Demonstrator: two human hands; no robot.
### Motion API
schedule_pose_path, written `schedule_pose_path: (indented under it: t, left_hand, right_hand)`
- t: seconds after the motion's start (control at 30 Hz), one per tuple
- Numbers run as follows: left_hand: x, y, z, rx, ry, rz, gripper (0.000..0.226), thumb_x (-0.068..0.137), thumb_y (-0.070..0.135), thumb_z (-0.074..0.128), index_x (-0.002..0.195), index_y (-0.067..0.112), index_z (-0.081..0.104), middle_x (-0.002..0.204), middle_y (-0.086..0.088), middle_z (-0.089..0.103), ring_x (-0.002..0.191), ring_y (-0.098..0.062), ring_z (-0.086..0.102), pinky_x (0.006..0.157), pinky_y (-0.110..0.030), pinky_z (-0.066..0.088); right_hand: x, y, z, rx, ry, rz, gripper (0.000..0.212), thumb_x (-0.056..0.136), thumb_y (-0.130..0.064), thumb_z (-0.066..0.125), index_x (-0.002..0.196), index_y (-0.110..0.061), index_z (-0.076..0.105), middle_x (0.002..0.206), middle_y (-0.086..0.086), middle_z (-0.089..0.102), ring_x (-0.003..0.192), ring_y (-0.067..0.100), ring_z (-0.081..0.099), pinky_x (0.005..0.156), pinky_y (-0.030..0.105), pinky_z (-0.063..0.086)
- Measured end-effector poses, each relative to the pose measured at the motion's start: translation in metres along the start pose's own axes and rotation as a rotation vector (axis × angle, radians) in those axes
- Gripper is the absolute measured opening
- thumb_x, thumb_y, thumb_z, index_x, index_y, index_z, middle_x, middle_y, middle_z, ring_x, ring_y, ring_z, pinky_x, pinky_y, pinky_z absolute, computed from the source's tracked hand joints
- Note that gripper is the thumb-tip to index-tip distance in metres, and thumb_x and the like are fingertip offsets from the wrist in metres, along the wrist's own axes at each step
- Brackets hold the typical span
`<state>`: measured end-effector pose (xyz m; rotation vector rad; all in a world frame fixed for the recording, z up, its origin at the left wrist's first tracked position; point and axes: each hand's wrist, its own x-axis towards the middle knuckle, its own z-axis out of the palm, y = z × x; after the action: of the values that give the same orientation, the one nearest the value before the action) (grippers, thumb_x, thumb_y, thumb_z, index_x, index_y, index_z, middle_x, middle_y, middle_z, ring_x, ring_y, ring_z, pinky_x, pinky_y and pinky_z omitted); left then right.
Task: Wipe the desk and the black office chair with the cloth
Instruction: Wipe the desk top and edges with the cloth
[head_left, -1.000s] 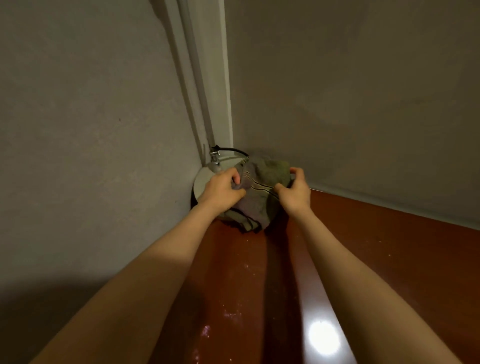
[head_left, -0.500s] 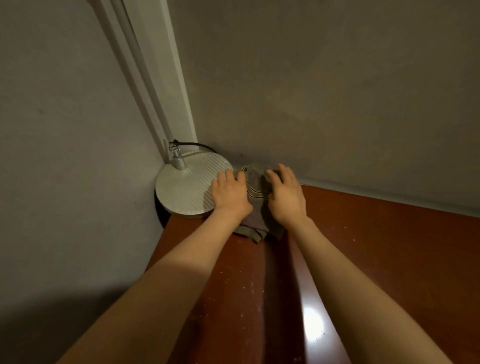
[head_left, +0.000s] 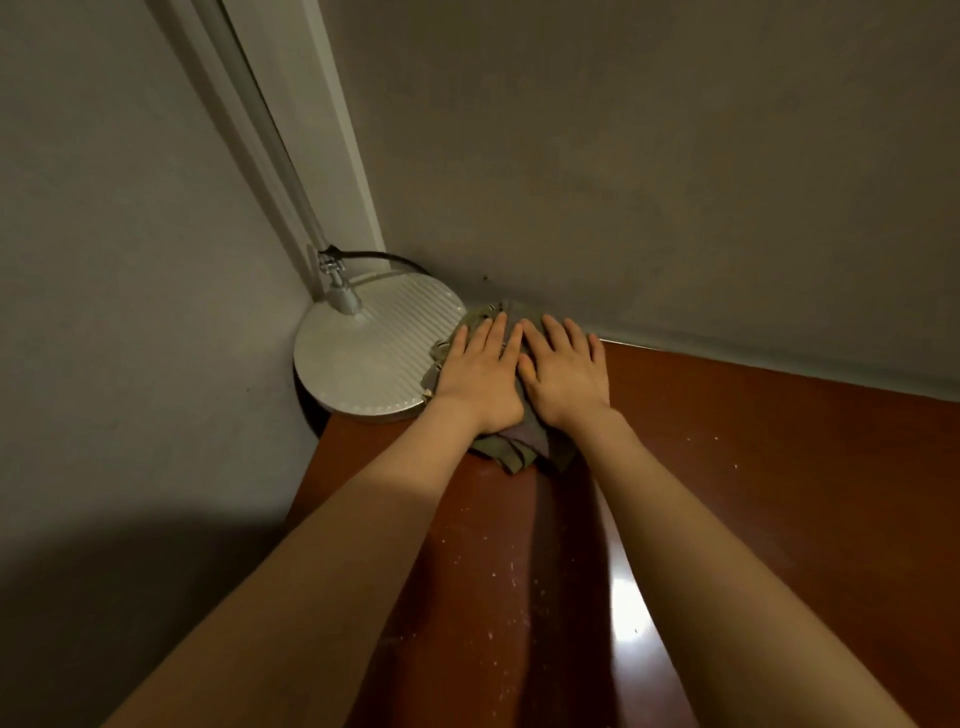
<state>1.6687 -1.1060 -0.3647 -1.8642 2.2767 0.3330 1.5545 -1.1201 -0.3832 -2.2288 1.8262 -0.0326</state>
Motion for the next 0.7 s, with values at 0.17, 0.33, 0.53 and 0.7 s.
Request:
schedule_pose_path:
  t: [0.17, 0.33, 0.53, 0.7]
  left_hand:
    - [-0.007, 0.007, 0.007, 0.059, 0.044, 0.001, 0.069, 0.095, 0.031, 0.031, 0.150, 0.009, -0.004, 0.158, -0.011, -0.007, 0.146, -0.024, -0.005, 0.117, -0.041, -0.006]
    - [-0.025, 0.002, 0.015, 0.070, 0.042, 0.047, 0.073, 0.093, 0.033, 0.034, 0.150, 0.008, -0.006, 0.158, -0.011, -0.009, 0.146, -0.023, -0.008, 0.117, -0.040, -0.008]
    - [-0.065, -0.003, 0.026, 0.003, 0.036, 0.035, 0.078, 0.091, 0.032, 0.039, 0.150, 0.009, -0.007, 0.158, -0.009, -0.012, 0.145, -0.021, -0.010, 0.117, -0.039, -0.009]
    - [-0.104, -0.008, 0.035, -0.062, -0.005, -0.035, 0.079, 0.090, 0.029, 0.041, 0.150, 0.012, -0.007, 0.157, -0.007, -0.015, 0.145, -0.021, -0.012, 0.116, -0.041, -0.007]
  right_hand:
    - [-0.008, -0.004, 0.001, -0.026, -0.006, 0.024, 0.050, 0.102, -0.036, 0.024, 0.151, -0.027, 0.015, 0.159, 0.002, 0.010, 0.146, 0.024, 0.005, 0.115, 0.041, 0.005]
    - [-0.028, -0.014, 0.008, -0.021, -0.001, 0.058, 0.050, 0.102, -0.037, 0.022, 0.151, -0.027, 0.015, 0.159, 0.002, 0.010, 0.146, 0.024, 0.004, 0.115, 0.041, 0.004]
    - [-0.061, -0.031, 0.016, -0.024, -0.018, 0.025, 0.050, 0.102, -0.037, 0.023, 0.151, -0.027, 0.016, 0.159, 0.003, 0.011, 0.145, 0.024, 0.005, 0.115, 0.042, 0.004]
    - [-0.086, -0.048, 0.023, -0.021, -0.046, -0.057, 0.050, 0.102, -0.037, 0.022, 0.151, -0.027, 0.015, 0.159, 0.002, 0.010, 0.146, 0.024, 0.004, 0.115, 0.043, 0.003]
